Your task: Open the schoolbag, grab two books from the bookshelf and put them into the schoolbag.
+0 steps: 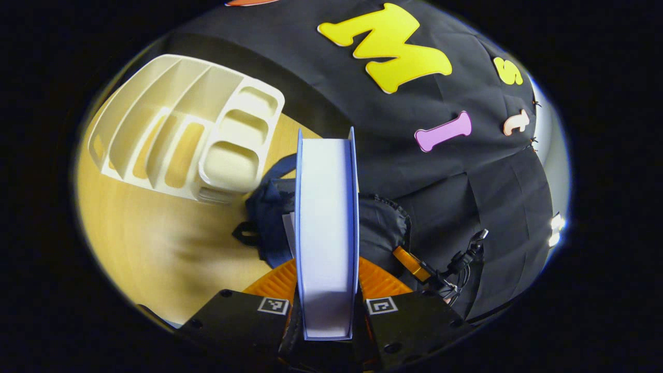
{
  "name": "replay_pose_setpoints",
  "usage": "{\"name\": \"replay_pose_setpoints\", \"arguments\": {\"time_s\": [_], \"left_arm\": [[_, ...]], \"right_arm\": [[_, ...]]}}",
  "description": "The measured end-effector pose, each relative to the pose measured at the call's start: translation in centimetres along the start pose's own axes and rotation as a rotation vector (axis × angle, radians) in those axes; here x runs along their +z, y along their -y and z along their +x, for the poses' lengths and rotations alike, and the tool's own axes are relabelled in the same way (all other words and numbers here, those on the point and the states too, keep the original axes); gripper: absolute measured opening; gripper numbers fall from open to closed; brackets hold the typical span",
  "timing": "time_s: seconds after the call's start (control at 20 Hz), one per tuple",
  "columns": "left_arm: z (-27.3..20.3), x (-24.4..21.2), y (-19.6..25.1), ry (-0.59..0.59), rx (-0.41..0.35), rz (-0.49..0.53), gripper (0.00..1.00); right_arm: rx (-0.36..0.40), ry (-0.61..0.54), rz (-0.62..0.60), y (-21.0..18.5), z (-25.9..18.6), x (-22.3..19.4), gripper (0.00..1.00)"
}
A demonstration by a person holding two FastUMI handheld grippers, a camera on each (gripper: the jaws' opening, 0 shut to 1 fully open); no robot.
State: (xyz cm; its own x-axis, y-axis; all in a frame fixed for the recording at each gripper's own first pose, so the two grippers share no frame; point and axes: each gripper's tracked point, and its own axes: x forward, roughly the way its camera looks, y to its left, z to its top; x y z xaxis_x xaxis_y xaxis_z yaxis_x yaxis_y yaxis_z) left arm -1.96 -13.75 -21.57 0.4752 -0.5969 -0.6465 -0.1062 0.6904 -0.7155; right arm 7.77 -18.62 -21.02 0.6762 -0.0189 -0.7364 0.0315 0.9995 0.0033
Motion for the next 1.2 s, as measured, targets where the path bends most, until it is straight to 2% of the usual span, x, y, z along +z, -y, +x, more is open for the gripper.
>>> {"name": "replay_pose_setpoints", "arguments": {"time_s": [0.2,0.3,0.45,0.7,1.2], "left_arm": [[5.9,-2.5,-1.0,-0.013,0.001,-0.031,0.40],[7.7,-3.2,-1.0,-0.015,-0.030,-0.078,0.40],[9.9,-3.9,-1.0,-0.017,-0.054,-0.140,0.41],[12.2,-4.7,-0.5,-0.010,-0.059,-0.138,0.40],[19.2,-5.9,1.7,-0.014,-0.172,-0.210,0.41]], "right_arm": [[0.000,0.004,-0.007,0.3,-0.4,0.6,0.00],[0.006,0.001,-0.001,0.3,-0.5,0.8,0.00],[0.003,0.003,0.002,0.8,-0.9,1.4,0.00],[-0.010,0.000,0.021,1.9,-1.4,2.1,0.00],[-0.034,0.006,-0.007,2.1,-1.7,3.9,0.00]]}}
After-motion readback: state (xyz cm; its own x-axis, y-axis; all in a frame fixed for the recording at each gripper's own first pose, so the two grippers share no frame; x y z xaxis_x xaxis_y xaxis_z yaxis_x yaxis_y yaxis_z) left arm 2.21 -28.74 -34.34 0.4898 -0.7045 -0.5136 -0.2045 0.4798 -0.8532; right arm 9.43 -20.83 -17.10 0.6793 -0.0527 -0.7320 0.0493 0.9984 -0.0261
